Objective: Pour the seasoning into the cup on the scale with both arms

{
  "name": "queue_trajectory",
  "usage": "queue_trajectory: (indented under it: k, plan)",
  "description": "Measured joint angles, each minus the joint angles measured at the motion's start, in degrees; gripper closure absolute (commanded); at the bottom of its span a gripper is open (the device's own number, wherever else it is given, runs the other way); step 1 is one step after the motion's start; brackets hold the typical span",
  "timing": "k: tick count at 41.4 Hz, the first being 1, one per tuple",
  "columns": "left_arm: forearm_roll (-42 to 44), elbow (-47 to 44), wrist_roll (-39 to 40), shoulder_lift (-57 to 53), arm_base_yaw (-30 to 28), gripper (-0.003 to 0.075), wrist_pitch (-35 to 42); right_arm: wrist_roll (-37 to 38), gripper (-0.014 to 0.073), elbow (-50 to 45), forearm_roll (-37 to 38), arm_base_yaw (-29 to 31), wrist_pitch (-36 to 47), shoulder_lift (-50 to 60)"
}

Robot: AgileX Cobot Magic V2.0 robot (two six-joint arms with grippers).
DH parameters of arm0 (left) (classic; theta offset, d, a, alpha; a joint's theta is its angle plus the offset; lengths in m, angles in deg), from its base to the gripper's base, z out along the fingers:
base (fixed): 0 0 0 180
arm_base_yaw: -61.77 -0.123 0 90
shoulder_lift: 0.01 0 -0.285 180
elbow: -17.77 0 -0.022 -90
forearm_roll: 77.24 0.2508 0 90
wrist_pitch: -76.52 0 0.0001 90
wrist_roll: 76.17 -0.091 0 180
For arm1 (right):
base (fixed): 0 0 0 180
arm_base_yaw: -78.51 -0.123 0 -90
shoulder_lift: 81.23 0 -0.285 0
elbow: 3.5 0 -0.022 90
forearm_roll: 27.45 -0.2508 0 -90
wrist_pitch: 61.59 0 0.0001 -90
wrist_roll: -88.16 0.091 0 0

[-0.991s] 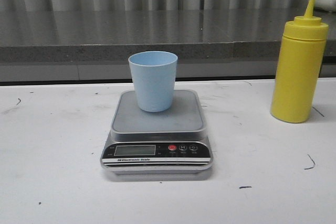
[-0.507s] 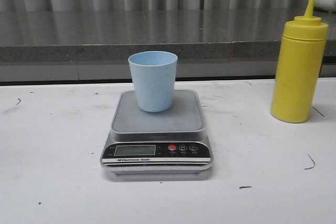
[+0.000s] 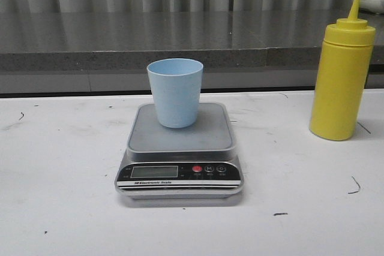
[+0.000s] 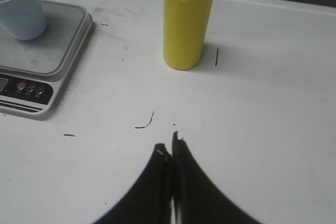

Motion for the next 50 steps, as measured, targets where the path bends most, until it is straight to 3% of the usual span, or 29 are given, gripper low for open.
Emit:
queue_trajectory:
  k: [38,50]
  plan:
    - [0.0,0.0,0.0,0.0,-0.3,0.074,0.3,0.0,0.0662,-1.0,0.0,0.3,0.2,2.0]
    - [0.0,0.0,0.0,0.0,-0.3,0.074,0.3,-3.6,0.0659,-17.3,0.1,10.0,16.9,20.3]
